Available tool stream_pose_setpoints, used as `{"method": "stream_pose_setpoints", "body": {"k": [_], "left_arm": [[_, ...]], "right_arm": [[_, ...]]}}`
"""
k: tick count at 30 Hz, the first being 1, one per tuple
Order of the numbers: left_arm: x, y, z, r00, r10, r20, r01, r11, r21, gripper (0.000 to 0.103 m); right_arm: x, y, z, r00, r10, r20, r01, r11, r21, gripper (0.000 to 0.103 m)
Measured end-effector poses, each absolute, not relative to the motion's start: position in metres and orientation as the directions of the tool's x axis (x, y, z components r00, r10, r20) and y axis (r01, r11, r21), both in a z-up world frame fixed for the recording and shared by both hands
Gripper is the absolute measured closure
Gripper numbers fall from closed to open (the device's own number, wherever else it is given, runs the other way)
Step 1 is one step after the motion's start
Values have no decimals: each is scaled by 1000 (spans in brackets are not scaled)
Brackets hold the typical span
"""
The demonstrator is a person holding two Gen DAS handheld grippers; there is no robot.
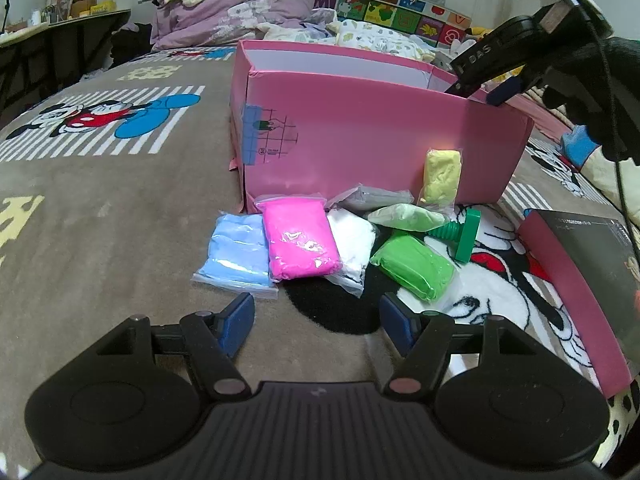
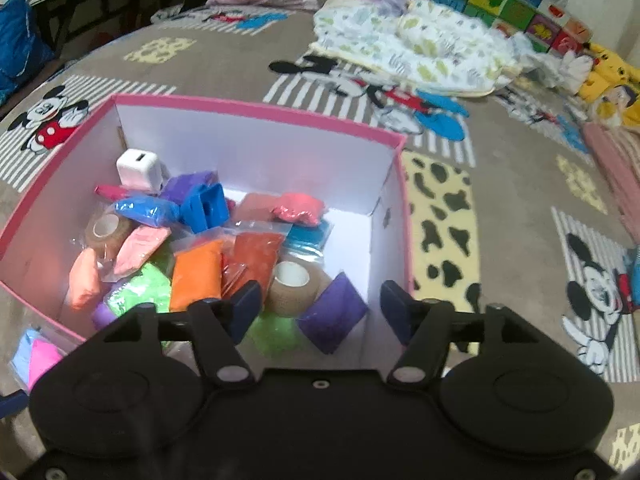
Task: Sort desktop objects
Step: 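Move the open right gripper over to the black photo album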
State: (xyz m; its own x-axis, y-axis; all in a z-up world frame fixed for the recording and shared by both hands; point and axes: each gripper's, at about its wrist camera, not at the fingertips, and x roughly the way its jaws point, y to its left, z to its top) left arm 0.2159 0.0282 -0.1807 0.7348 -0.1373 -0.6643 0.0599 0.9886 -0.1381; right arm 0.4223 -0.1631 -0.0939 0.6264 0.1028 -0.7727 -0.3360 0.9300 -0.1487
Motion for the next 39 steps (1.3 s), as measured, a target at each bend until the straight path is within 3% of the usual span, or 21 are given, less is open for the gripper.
{"method": "stream_pose_setpoints", "body": {"k": [12, 24, 39], "left_arm": [[215, 26, -180, 747, -139, -650, 63, 988, -139, 35], [212, 24, -178, 759, -120, -640, 54, 991, -123, 35], [202, 3, -175, 769, -149, -622, 114, 989, -96, 35]], "right_arm": [[376, -173, -71, 690, 109, -716, -307, 940, -152, 22], [330, -185, -60, 723, 128, -679, -291, 948, -131, 17], [260, -237, -105, 690, 115, -715, -214, 976, -49, 16]]}}
